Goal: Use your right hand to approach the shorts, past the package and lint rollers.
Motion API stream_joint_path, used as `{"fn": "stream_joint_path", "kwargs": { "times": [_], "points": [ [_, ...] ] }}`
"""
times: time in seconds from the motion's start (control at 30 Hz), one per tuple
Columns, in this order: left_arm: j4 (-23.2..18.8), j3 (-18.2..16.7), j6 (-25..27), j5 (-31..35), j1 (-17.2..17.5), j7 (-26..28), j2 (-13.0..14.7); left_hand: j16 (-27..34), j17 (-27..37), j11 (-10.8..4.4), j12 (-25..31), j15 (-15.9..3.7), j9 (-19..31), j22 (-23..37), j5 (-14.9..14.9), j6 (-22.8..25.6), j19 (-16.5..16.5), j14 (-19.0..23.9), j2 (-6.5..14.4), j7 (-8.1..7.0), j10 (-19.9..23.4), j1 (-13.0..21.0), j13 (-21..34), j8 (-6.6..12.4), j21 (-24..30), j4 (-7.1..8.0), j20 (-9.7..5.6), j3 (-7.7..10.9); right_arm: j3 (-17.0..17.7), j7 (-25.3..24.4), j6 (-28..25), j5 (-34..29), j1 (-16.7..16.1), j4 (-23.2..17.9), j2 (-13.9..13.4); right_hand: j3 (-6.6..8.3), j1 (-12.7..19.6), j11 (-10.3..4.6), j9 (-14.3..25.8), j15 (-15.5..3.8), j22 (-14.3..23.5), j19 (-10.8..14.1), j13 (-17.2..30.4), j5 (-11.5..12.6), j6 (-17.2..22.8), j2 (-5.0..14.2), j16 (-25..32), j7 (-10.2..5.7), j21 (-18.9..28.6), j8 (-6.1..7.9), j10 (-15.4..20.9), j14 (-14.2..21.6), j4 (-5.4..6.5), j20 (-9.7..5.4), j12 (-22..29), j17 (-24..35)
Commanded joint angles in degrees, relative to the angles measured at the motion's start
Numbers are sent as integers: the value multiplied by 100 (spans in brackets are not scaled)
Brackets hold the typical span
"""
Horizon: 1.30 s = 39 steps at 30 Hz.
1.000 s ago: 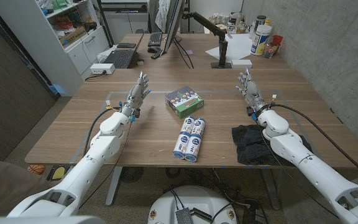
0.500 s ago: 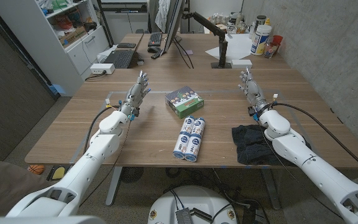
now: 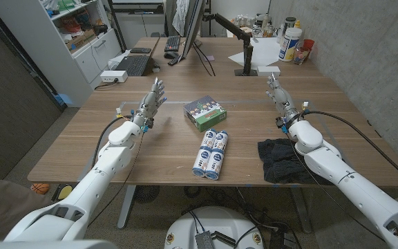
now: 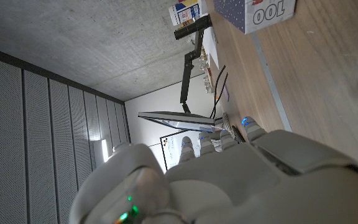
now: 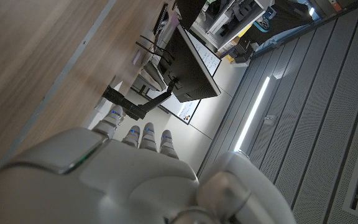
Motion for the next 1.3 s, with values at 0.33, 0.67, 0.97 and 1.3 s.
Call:
{"fn": "stream_joint_path", "kwargs": {
  "times": [0.33, 0.67, 0.97, 1.3],
  "points": [
    [96, -16, -15, 50, -93, -65, 17, 34, 22, 8, 20, 1, 25, 15, 9, 39, -23, -93, -4, -14, -28, 45, 9, 40, 14, -12, 50, 8, 4, -687, -321, -975, -304, -679, -434, -26, 79, 21, 19, -10, 17, -49, 20, 27, -4, 3, -6, -41, -23, 32, -44, -118, -29, -5, 23, 23],
    [140, -14, -64, 49, -113, -90, -3, 39, 22, 17, 23, -1, 24, 16, 8, 46, -27, -95, -3, -7, -23, 45, 9, 41, 14, -11, 50, 10, 64, -856, -471, -1204, -468, -893, -594, -22, 99, 12, 19, -1, 17, -92, 20, 26, 10, 15, -8, -44, -28, 38, -51, -150, -39, -1, 26, 22],
    [191, -27, -99, 37, -114, -87, -31, 38, 23, 15, 23, 8, 24, 17, 6, 45, -30, -111, -4, -10, -27, 46, 9, 40, 15, -10, 50, 12, 19, -1083, -745, -1686, -535, -1114, -763, -18, 114, -10, 20, -12, 17, -112, 20, 24, 20, 25, -12, -56, -24, 42, -51, -181, -46, -17, 31, 22],
    [252, -13, -110, 40, -152, -118, -57, 36, 24, 28, 26, 14, 24, 17, 5, 44, -32, -128, -4, -9, -22, 46, 8, 39, 15, -9, 50, 13, -2, -1171, -953, -1964, -571, -1272, -893, -11, 135, -14, 20, -13, 17, -149, 20, 23, 38, 40, -13, -60, -26, 48, -69, -216, -56, -18, 29, 21]
  ]
}}
